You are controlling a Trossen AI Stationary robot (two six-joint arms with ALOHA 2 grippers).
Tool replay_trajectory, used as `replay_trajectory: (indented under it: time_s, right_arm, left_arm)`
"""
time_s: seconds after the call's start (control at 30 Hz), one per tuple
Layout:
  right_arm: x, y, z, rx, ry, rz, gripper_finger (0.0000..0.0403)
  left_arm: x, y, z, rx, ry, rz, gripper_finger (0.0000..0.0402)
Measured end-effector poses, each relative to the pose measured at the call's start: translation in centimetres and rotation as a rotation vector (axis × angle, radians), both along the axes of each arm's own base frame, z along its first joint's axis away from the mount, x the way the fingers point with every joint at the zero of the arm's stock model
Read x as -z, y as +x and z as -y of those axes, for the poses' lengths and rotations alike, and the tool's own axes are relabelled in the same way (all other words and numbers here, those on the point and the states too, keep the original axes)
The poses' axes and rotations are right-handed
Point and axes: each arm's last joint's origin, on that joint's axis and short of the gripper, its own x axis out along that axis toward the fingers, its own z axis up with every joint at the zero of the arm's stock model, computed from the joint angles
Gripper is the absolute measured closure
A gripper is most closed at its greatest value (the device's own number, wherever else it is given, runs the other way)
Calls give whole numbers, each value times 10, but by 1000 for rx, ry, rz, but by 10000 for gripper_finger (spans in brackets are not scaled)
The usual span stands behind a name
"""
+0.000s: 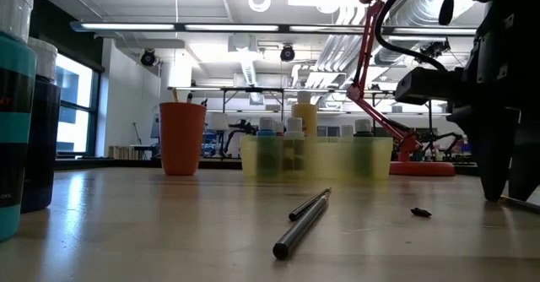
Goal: Pick & Place Paint Supplies
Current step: Put the orange paintbrush into the orange cup
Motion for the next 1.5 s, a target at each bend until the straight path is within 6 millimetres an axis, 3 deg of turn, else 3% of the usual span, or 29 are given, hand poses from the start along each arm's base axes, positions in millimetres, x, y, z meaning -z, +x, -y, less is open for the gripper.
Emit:
replay_trajectory:
  time_s: [0.23, 0.9, 1.07, 1.5]
  right_arm:
    - [1, 0, 1, -9, -23, 3, 393]
    - [-2, 0, 2, -112, -30, 13, 400]
    - [-14, -4, 8, -134, -76, 42, 400]
    - [-67, 8, 27, -205, -248, 411, 400]
  left_arm:
    - [0, 0, 0, -2, 0, 0, 284]
    - [0, 0, 0, -2, -1, 0, 284]
    - [0, 0, 0, -2, -1, 0, 284]
    - [0, 0, 0, 0, -1, 0, 284]
